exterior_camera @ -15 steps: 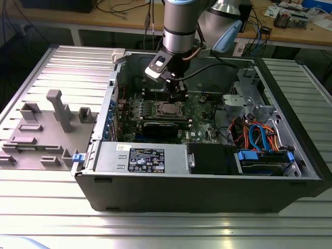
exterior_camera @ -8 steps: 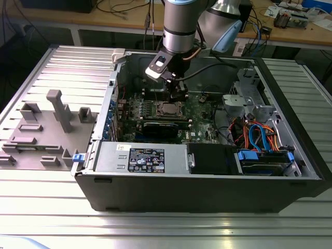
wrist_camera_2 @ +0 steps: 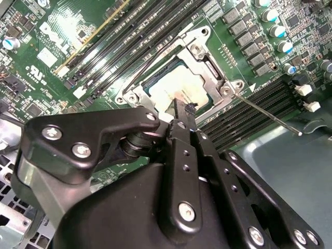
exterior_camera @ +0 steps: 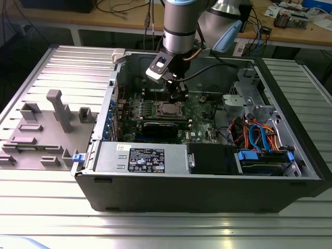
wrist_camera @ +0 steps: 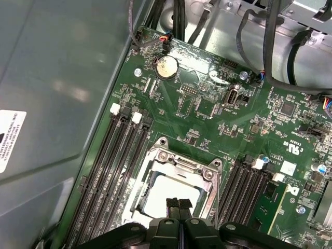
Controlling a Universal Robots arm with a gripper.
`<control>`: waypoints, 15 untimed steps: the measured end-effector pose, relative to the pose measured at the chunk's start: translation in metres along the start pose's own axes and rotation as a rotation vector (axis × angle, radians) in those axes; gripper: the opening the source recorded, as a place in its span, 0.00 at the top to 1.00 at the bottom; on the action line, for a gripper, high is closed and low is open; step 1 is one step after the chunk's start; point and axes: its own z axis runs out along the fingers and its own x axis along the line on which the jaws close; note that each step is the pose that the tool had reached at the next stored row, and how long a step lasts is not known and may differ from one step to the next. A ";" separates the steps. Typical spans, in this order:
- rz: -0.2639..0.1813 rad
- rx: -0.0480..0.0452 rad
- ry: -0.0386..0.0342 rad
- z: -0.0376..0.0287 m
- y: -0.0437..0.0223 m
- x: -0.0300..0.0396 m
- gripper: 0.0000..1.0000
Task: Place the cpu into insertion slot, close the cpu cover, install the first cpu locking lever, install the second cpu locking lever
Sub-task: 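Install the first cpu locking lever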
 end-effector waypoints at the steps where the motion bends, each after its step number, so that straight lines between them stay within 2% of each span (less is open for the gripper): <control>1: 0.000 0.0000 0.0000 0.0000 0.0000 0.0000 0.89; 11: -0.003 0.0000 0.0000 0.0000 0.0000 0.0000 0.89; 15: -0.026 -0.0007 0.0001 0.0000 0.0000 0.0000 0.89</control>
